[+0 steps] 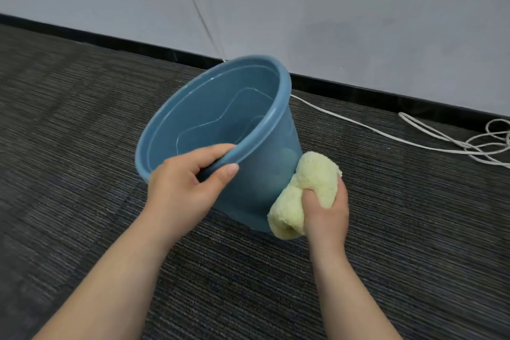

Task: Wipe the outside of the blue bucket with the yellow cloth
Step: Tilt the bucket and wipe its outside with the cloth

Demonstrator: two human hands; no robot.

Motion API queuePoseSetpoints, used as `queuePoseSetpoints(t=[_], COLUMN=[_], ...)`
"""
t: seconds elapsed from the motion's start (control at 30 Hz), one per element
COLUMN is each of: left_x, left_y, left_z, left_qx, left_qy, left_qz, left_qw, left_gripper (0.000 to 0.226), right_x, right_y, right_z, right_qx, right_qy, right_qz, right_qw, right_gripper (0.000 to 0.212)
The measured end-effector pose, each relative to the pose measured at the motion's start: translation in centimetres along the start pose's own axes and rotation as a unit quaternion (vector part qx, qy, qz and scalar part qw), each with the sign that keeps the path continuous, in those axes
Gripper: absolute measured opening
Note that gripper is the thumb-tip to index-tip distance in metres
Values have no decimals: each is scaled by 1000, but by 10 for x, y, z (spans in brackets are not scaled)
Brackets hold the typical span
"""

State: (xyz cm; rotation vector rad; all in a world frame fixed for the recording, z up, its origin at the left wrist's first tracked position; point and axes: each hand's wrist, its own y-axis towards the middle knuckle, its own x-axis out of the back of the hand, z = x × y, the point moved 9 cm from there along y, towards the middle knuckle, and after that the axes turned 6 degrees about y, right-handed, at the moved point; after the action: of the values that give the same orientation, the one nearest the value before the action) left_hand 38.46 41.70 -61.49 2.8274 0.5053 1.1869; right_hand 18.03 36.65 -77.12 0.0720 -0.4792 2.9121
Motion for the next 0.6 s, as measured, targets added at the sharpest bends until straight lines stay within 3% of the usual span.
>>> queuePoseSetpoints(t=[0.33,0.4,0.6], left_x=[-21,-18,2], left_y=[-13,-13,-12], left_z=[33,38,55], left_qx=[16,23,97], left_qy=[-24,-28,-12], left_qz=[38,30,7], left_qw=[999,999,995], left_gripper=[35,42,22], right_x=[11,7,-36], right_y=[6,1,-29], right_z=[-47,-33,16], right_qx=[-70,-53,58], right_qy=[-21,-23,-109], right_qz=[-2,-14,50], right_qw=[997,998,991], right_gripper=[60,62,72])
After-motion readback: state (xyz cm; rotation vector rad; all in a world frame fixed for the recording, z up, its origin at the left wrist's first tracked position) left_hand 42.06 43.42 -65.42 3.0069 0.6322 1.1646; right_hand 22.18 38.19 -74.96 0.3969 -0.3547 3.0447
